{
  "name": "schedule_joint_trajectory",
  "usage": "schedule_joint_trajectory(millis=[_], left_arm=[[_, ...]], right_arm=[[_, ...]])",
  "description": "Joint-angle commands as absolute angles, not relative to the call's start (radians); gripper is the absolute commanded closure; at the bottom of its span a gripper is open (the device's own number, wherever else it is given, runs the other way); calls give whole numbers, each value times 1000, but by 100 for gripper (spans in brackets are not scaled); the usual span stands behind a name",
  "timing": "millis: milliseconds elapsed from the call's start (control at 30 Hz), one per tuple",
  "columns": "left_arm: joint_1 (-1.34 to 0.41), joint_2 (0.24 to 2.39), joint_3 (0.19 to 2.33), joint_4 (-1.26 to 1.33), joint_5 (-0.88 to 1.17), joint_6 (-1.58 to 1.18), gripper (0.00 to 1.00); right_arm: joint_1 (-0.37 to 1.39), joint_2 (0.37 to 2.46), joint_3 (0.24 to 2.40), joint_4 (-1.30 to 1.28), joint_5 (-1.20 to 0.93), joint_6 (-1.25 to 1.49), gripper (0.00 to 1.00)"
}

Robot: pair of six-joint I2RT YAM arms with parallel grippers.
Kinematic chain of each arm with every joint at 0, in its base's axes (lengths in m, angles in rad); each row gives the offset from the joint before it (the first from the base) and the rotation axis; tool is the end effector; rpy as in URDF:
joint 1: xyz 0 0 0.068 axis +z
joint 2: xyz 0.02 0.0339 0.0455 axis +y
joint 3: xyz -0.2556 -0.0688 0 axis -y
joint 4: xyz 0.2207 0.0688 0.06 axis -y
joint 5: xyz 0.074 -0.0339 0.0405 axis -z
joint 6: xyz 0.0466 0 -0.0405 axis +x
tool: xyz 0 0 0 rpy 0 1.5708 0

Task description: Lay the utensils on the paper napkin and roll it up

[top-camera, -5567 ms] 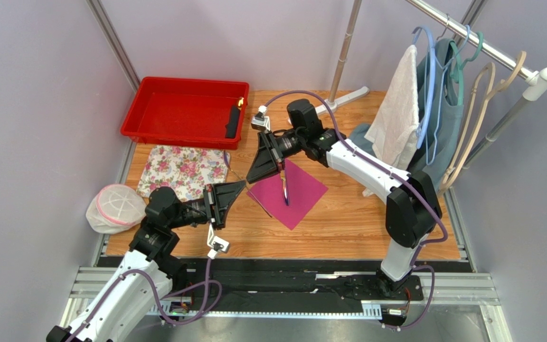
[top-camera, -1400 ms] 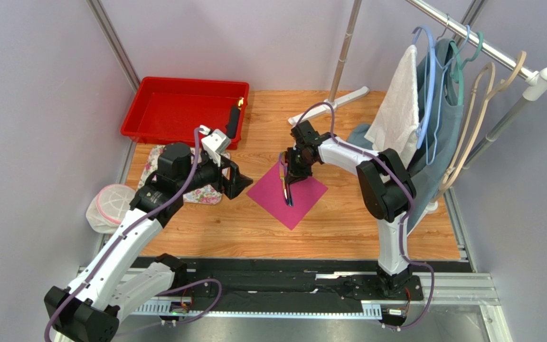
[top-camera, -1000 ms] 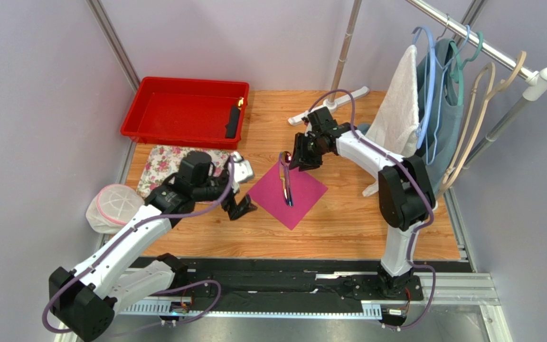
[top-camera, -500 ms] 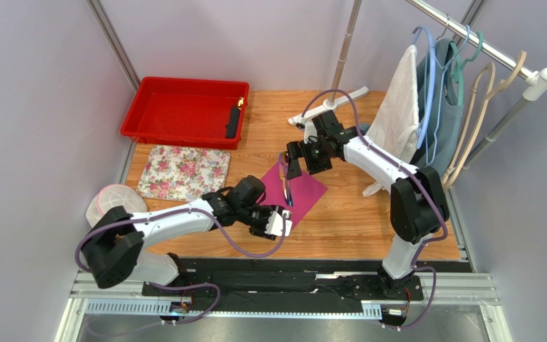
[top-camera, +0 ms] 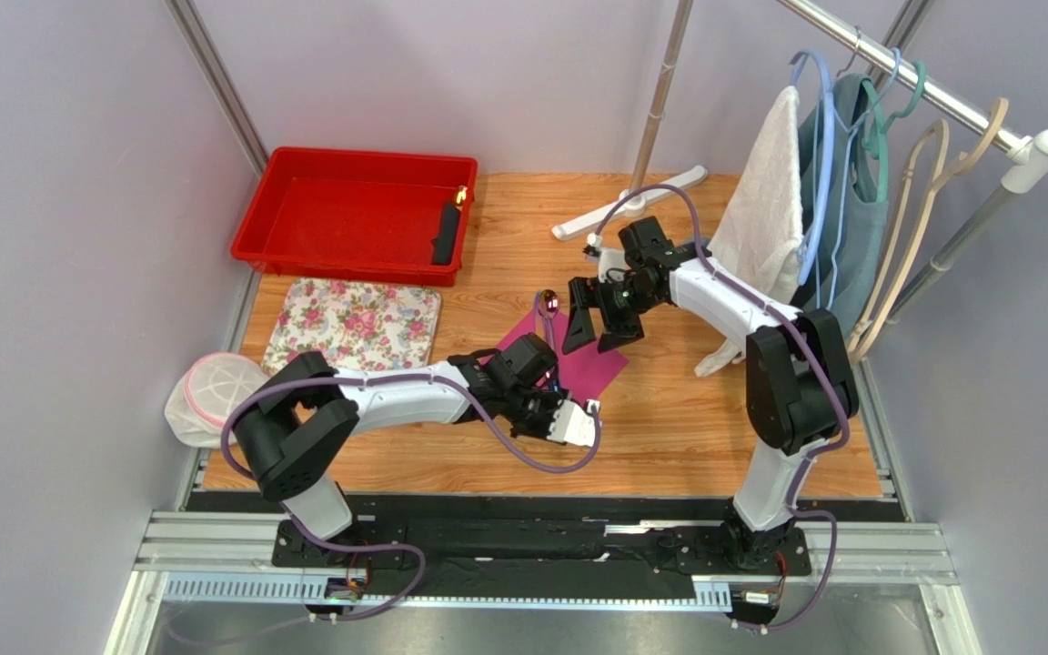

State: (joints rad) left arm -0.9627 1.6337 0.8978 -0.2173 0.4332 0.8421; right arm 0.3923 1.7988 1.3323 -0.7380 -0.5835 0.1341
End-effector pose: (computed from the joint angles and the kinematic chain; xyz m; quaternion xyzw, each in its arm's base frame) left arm 0.1595 -0.2634 0.1701 0.7707 0.5254 -0.2223 0.2839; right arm 0.3065 0.1546 0.2114 -0.1732 0.9271 0.3185 0.0948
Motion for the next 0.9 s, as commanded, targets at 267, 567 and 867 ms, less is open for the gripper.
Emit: schedule_joint_trajectory(millis=[267,567,867], left_arm=[[-988,1746,974,-264,426,822,66],[-988,1769,985,-304,443,831,83],[-988,1698,1009,-345,482,796,100]], right_arm=[[374,1809,1359,-788,-672,114,16],[364,1813,1362,-811,-690,106,17],[353,1812,1358,-808,-713,118,17]])
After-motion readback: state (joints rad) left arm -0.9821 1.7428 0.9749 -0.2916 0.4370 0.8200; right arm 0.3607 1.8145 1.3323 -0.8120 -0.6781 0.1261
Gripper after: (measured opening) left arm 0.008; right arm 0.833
